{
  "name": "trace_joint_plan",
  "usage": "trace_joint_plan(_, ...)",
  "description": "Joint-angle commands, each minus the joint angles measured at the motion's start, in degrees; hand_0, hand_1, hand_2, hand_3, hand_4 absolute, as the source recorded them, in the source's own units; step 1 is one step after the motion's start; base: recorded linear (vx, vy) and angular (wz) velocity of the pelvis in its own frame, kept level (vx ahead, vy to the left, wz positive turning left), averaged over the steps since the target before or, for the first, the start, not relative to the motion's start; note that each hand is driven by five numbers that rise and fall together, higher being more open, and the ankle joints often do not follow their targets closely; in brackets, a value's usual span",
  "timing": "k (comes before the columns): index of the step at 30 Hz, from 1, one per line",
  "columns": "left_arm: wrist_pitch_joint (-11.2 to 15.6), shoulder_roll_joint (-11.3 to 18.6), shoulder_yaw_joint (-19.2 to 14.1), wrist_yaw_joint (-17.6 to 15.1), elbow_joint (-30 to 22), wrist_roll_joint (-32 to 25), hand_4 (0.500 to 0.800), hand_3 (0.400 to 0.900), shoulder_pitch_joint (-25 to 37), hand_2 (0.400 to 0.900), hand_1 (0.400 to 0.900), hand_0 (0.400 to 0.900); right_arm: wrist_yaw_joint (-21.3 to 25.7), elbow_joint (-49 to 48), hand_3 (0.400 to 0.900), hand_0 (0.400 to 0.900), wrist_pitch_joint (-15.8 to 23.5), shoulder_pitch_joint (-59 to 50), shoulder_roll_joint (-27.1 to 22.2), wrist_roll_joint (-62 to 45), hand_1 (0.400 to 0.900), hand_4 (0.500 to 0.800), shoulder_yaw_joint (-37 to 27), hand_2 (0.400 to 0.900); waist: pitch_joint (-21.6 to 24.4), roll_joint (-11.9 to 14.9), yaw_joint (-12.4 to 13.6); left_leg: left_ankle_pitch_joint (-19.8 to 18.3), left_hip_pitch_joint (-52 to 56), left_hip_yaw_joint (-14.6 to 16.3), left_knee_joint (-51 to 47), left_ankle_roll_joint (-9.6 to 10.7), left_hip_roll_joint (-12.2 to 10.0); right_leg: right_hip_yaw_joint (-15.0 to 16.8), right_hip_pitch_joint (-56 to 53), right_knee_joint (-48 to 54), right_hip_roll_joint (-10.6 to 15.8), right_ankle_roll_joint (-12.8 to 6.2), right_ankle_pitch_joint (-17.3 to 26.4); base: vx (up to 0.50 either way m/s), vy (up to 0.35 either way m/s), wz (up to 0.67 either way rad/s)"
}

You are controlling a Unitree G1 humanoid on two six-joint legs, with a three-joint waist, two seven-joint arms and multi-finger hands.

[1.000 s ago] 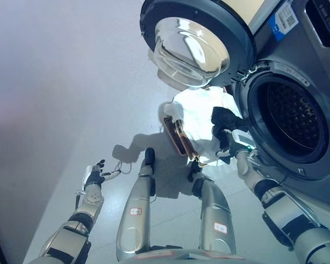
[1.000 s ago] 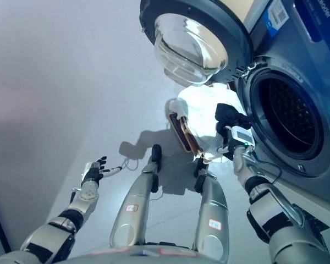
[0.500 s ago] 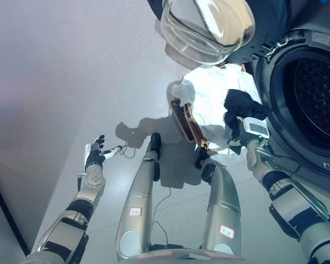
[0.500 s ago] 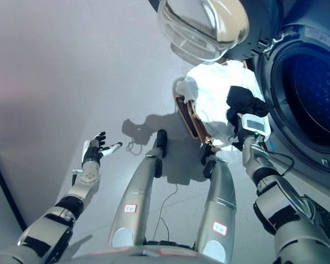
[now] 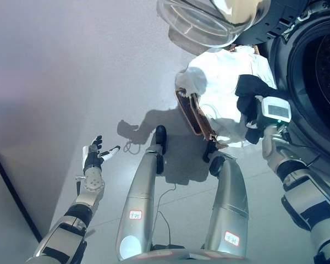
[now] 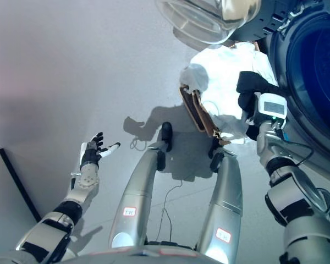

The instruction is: Put the clothes in the basket into the washing machine.

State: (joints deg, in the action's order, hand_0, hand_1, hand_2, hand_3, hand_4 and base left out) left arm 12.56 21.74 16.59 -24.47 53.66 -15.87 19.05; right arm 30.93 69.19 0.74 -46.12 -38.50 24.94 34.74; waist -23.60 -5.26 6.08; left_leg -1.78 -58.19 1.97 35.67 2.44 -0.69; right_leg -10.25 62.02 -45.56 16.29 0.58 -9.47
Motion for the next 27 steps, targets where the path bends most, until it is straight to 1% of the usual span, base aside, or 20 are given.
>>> trace_joint_plan(1,1.42,0.81,-1.38,-3.26,3.26,-1.46,0.800,0.900,-6.19,0.900,0.900,0.900,4.59,1.20,0.900,0.900,-2.07,4.97,-3.36,1.42,0.900,0.800,1.56,0.900,6.08,-2.23,-2.01,3.60,-1.43,-2.03,-5.82,3.30,0.27,2.76,-2.35,-2.22,-0.02,-4.37,-2.32,0.01,-0.020,0.03)
trace_joint_plan(3,1.68,0.95,-1.21,-3.12,3.13,-1.66,0.800,0.900,-6.17,0.900,0.900,0.900,4.96,2.03,0.900,0.900,-2.26,4.45,-4.21,1.58,0.900,0.800,1.22,0.900,6.02,-2.43,-1.98,3.75,-1.59,-2.12,-6.05,3.30,0.30,2.76,-2.22,-2.14,-0.10,-4.38,-2.29,0.00,0.000,0.00)
trace_joint_plan(7,2.10,1.56,-0.36,-1.89,2.11,-3.55,0.800,0.900,-6.31,0.900,0.900,0.900,3.16,5.64,0.900,0.900,-2.86,-0.65,-6.55,0.62,0.900,0.800,2.50,0.900,6.19,-2.93,-1.31,4.02,-2.56,-2.11,-5.61,3.42,0.40,2.98,-0.98,-3.17,-0.03,-4.20,-2.68,0.00,-0.001,0.01)
trace_joint_plan(10,2.21,1.74,-0.36,-2.05,-0.68,-3.95,0.800,0.900,-6.91,0.900,0.900,0.900,2.77,7.14,0.900,0.900,-3.69,-1.80,-6.97,0.88,0.900,0.800,3.13,0.900,5.97,-3.50,-0.93,4.30,-3.59,-2.05,-5.52,3.44,0.61,3.25,0.23,-3.76,-0.03,-4.09,-2.79,0.00,-0.001,0.02)
trace_joint_plan(12,2.36,1.44,-0.66,-2.23,-2.15,-3.91,0.800,0.900,-7.70,0.900,0.900,0.900,3.32,7.23,0.900,0.900,-4.16,-0.13,-6.39,1.67,0.900,0.800,2.72,0.900,5.68,-3.90,-1.04,4.28,-4.39,-1.96,-5.15,3.30,0.67,3.66,1.43,-4.34,-0.20,-4.04,-2.78,0.00,0.000,0.00)
trace_joint_plan(15,2.38,1.43,-1.33,-2.79,-2.65,-3.85,0.800,0.900,-8.39,0.900,0.900,0.900,4.49,6.93,0.900,0.900,-4.55,1.67,-6.14,1.96,0.900,0.800,2.05,0.900,5.52,-4.22,-1.24,4.11,-5.77,-1.63,-4.17,3.26,0.96,4.36,3.04,-5.17,-0.14,-3.91,-2.87,-0.01,0.007,-0.01)
trace_joint_plan(18,2.93,1.25,-2.78,-3.47,-3.72,-4.31,0.800,0.900,-10.15,0.900,0.900,0.900,6.07,5.15,0.900,0.900,-4.76,6.13,-5.44,2.54,0.900,0.800,0.37,0.900,5.29,-4.86,-1.88,3.63,-8.01,-1.09,-2.36,3.04,1.21,5.48,5.95,-6.54,-0.33,-3.61,-2.80,-0.02,0.039,-0.07)
trace_joint_plan(20,3.12,1.31,-3.04,-3.59,-4.47,-4.41,0.800,0.900,-10.91,0.900,0.900,0.900,6.43,4.41,0.900,0.900,-4.73,7.63,-5.19,2.63,0.900,0.800,-0.05,0.900,5.44,-4.87,-1.94,3.51,-8.63,-0.94,-1.98,3.01,1.23,5.64,6.63,-6.72,-0.35,-3.60,-2.73,-0.01,0.016,-0.04)
trace_joint_plan(21,3.60,1.69,-3.65,-4.14,-6.21,-4.72,0.800,0.900,-12.17,0.900,0.900,0.900,7.20,2.81,0.900,0.900,-4.53,9.38,-5.09,2.21,0.900,0.800,-0.77,0.900,5.21,-4.97,-2.17,3.28,-9.86,-0.78,-1.20,2.88,1.24,6.23,8.03,-7.10,-0.49,-3.51,-2.57,-0.02,0.018,-0.08)
trace_joint_plan(24,3.96,1.59,-4.37,-4.27,-8.23,-4.94,0.800,0.900,-14.58,0.900,0.900,0.900,8.11,0.16,0.900,0.900,-4.55,12.91,-3.87,2.49,0.900,0.800,-1.66,0.900,5.24,-4.78,-2.44,3.07,-11.23,-0.67,-0.55,2.55,1.29,6.51,9.20,-7.32,-0.80,-3.48,-2.39,-0.01,0.000,-0.08)
trace_joint_plan(27,4.12,1.48,-4.91,-4.56,-8.04,-4.60,0.800,0.900,-15.56,0.900,0.900,0.900,9.59,-3.13,0.900,0.900,-4.53,16.91,-2.44,3.82,0.900,0.800,-2.38,0.900,5.32,-4.27,-2.95,2.93,-11.73,-0.70,-0.36,2.31,1.17,6.42,9.55,-7.13,-1.24,-3.37,-2.44,0.00,-0.011,-0.07)
